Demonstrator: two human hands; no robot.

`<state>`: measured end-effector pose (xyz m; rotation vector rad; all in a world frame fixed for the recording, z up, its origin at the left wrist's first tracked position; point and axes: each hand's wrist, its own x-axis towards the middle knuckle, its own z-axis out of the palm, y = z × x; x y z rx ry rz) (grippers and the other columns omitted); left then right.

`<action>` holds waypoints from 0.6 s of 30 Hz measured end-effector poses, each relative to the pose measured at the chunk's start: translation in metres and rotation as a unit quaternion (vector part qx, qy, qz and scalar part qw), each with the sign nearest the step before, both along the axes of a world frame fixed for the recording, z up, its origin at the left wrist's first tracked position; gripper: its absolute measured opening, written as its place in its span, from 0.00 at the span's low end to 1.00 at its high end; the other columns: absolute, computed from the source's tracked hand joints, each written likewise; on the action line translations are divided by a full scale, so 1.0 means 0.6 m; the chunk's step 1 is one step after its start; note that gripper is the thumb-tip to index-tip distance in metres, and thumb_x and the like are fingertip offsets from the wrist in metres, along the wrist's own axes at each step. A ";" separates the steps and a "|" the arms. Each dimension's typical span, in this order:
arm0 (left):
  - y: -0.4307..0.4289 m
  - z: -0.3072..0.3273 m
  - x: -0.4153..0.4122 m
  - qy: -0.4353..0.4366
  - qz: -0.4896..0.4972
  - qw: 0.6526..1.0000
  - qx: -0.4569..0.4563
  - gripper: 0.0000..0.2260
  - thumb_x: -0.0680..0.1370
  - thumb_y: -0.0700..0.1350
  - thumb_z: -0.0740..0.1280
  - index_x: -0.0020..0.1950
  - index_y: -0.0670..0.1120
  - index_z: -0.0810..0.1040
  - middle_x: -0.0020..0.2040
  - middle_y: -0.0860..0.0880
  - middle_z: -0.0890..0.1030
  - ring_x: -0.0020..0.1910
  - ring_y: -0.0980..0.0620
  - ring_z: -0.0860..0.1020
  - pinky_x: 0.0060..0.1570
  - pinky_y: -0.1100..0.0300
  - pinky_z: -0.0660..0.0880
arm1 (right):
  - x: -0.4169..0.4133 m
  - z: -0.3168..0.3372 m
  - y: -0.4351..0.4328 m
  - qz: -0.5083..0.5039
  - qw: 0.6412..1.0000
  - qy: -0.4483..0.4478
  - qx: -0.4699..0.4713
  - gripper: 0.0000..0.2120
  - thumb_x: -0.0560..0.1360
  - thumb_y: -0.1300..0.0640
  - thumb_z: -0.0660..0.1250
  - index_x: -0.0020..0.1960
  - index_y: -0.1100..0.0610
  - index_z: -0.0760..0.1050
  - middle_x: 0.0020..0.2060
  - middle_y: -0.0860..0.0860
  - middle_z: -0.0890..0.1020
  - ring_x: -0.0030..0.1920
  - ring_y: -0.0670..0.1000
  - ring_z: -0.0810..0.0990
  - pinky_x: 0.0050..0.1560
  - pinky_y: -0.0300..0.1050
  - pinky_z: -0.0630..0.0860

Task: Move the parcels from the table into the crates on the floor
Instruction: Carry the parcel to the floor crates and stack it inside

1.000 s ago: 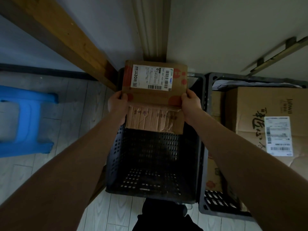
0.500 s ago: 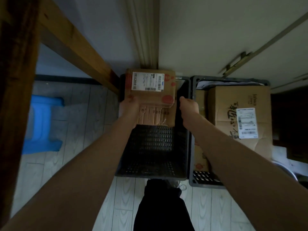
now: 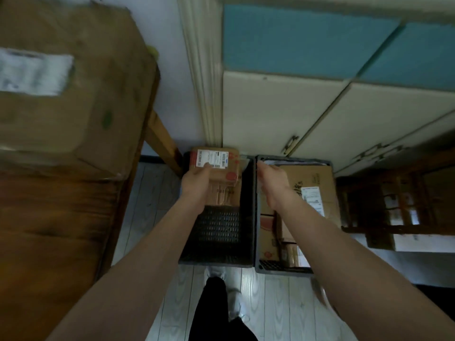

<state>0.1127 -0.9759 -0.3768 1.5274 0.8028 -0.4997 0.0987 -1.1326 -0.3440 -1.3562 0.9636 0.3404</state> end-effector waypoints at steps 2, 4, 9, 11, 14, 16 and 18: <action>0.006 0.035 -0.018 -0.015 0.003 1.000 -0.019 0.21 0.78 0.55 0.66 0.65 0.43 0.75 0.58 0.45 0.80 0.54 0.47 0.79 0.54 0.54 0.77 | -0.013 0.039 -0.007 0.006 1.000 -0.025 0.010 0.05 0.79 0.58 0.63 0.52 0.58 0.74 0.36 0.51 0.77 0.34 0.46 0.75 0.20 0.29 0.67; 0.019 0.094 -0.042 -0.034 0.006 0.999 -0.023 0.20 0.79 0.52 0.64 0.65 0.40 0.75 0.57 0.44 0.80 0.52 0.48 0.79 0.44 0.60 0.75 | -0.029 0.096 -0.010 0.018 0.999 -0.050 0.005 0.12 0.79 0.57 0.64 0.60 0.60 0.73 0.46 0.53 0.80 0.45 0.50 0.79 0.36 0.30 0.73; 0.068 0.221 -0.094 -0.079 0.003 0.995 -0.053 0.15 0.79 0.51 0.64 0.58 0.41 0.77 0.46 0.49 0.82 0.44 0.54 0.79 0.41 0.63 0.77 | -0.067 0.224 0.008 0.051 0.992 -0.110 -0.017 0.20 0.78 0.54 0.65 0.65 0.64 0.70 0.62 0.58 0.75 0.65 0.56 0.73 0.61 0.47 0.66; 0.090 0.258 -0.110 -0.104 0.006 0.992 -0.071 0.11 0.79 0.51 0.64 0.53 0.44 0.77 0.42 0.51 0.82 0.44 0.54 0.78 0.38 0.64 0.74 | -0.080 0.260 0.022 0.078 0.989 -0.128 -0.015 0.20 0.78 0.53 0.64 0.66 0.63 0.69 0.63 0.57 0.74 0.65 0.54 0.72 0.61 0.46 0.63; 0.126 0.314 -0.130 -0.129 0.011 0.990 -0.062 0.11 0.79 0.53 0.63 0.50 0.46 0.76 0.45 0.49 0.76 0.43 0.54 0.74 0.39 0.62 0.68 | -0.093 0.308 0.049 0.126 0.979 -0.159 -0.014 0.20 0.79 0.53 0.62 0.68 0.60 0.67 0.66 0.55 0.72 0.67 0.52 0.70 0.60 0.44 0.61; 0.152 0.347 -0.142 -0.153 0.024 0.987 -0.049 0.09 0.80 0.52 0.63 0.44 0.48 0.76 0.44 0.48 0.76 0.42 0.54 0.74 0.41 0.60 0.69 | -0.097 0.337 0.070 0.145 0.973 -0.176 -0.019 0.20 0.80 0.52 0.61 0.68 0.60 0.67 0.67 0.55 0.71 0.68 0.52 0.69 0.61 0.44 0.61; 0.190 0.380 -0.157 -0.170 0.041 0.983 -0.049 0.11 0.80 0.51 0.63 0.40 0.48 0.74 0.40 0.50 0.76 0.38 0.55 0.73 0.39 0.61 0.69 | -0.095 0.371 0.107 0.152 0.968 -0.200 -0.019 0.20 0.80 0.53 0.60 0.68 0.61 0.67 0.68 0.55 0.71 0.69 0.52 0.69 0.65 0.45 0.60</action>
